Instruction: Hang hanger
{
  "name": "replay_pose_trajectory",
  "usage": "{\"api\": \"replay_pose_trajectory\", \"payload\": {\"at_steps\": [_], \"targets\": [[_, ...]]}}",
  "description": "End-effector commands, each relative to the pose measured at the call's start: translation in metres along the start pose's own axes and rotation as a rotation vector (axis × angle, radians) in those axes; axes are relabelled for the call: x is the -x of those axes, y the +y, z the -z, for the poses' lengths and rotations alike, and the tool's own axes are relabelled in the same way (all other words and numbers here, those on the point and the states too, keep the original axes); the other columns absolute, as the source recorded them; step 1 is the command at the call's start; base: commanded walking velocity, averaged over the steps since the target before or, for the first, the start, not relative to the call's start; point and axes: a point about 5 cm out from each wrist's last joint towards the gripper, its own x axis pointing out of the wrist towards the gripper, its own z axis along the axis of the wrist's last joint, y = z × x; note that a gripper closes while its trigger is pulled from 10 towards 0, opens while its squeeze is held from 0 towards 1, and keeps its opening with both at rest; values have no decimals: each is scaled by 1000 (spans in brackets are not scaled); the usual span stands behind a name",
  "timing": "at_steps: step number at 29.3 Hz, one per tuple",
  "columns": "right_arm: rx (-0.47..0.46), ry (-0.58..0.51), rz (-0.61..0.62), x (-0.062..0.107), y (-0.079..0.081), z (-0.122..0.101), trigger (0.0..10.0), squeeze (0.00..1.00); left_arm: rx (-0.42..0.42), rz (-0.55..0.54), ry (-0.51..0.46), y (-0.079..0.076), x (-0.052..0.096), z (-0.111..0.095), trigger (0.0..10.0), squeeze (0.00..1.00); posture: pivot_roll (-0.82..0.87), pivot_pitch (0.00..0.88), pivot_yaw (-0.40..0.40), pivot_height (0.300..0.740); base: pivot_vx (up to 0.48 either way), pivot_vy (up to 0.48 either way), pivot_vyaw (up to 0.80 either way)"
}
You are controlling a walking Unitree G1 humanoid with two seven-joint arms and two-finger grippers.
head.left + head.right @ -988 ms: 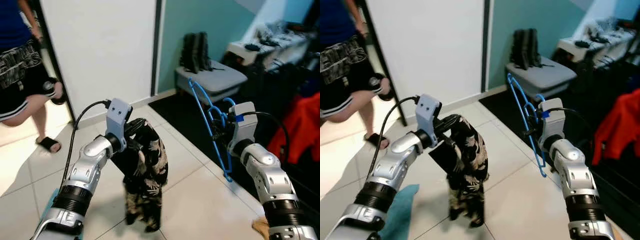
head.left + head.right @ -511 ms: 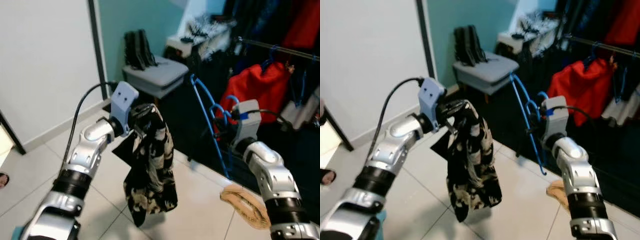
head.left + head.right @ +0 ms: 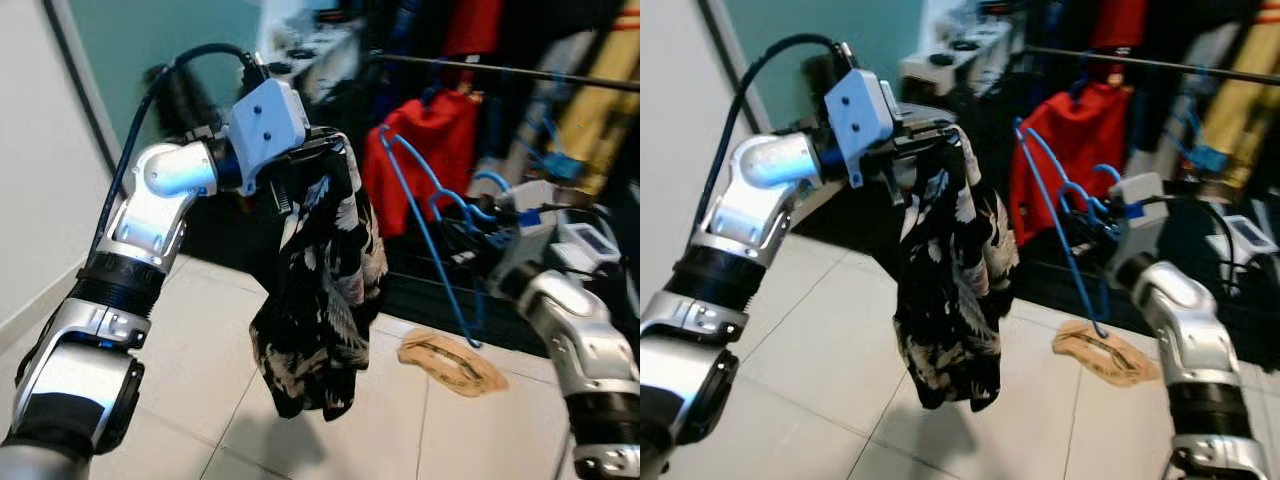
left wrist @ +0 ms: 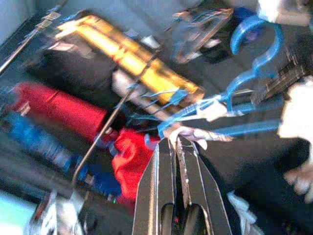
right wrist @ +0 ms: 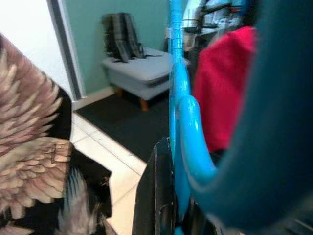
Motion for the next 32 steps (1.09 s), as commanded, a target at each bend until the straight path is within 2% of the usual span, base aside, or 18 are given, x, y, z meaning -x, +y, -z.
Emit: {"api": "replay_pose_trajectory", "payload": {"at_steps": [1,5,6,9,10,12,13,14,16,17,18,19,20,21,23,25,29,32], "targets": [[22,-30,-63,8,-1,-10,10000,0,-72,28,35,10,8,-1,10000,0,-51,6,30,740,0,0,0],[35,-21,-87,18,-5,-13,10000,0,-90,12,44,16,12,-1,10000,0,-52,14,32,740,0,0,0],[57,-5,-105,27,-10,-14,10000,0,-108,-12,47,23,15,-1,10000,0,-54,15,32,740,0,0,0],[57,-5,-105,27,-10,-14,10000,0,-108,-12,47,23,15,-1,10000,0,-54,15,32,740,0,0,0],[72,21,-96,38,-20,-14,10000,0,-79,-76,118,34,16,5,10000,0,-55,19,35,740,0,0,0],[72,21,-96,38,-20,-14,10000,0,-79,-76,118,34,16,5,10000,0,-55,19,35,740,0,0,0],[84,37,-102,47,-24,-16,10000,0,59,-200,170,46,17,15,10000,0,-56,26,40,740,0,0,0],[84,37,-102,47,-24,-16,10000,0,59,-200,170,46,17,15,10000,0,-56,26,40,740,0,0,0],[68,35,-140,58,-26,-18,10000,0,447,-453,173,64,22,28,10000,0,-57,31,43,740,0,0,0],[68,35,-140,58,-26,-18,10000,0,447,-453,173,64,22,28,10000,0,-57,31,43,740,0,0,0],[48,25,-180,62,-23,-19,10000,0,594,-510,105,70,22,26,10000,0,-57,31,43,740,0,0,0],[48,25,-180,62,-23,-19,10000,0,594,-510,105,70,22,26,10000,0,-57,31,43,740,0,0,0],[23,17,-223,65,-20,-19,10000,0,696,-537,25,78,20,20,10000,0,-51,33,44,740,0,0,0],[23,17,-223,65,-20,-19,10000,0,696,-537,25,78,20,20,10000,0,-51,33,44,740,0,0,0],[-14,8,-306,72,-13,-22,10000,0,792,-522,-122,90,18,3,10000,0,-47,35,44,740,0,0,0],[-27,4,-332,75,-10,-22,10000,0,829,-514,-164,94,18,-3,10000,0,-48,35,46,740,0,0,0],[-36,40,-399,79,-2,-19,10000,0,894,-529,-176,100,17,-6,10000,0,-46,34,45,740,0,0,0],[-31,77,-426,80,2,-14,10000,0,902,-554,-143,102,18,-4,10000,0,-47,34,46,740,0,0,0]]}}
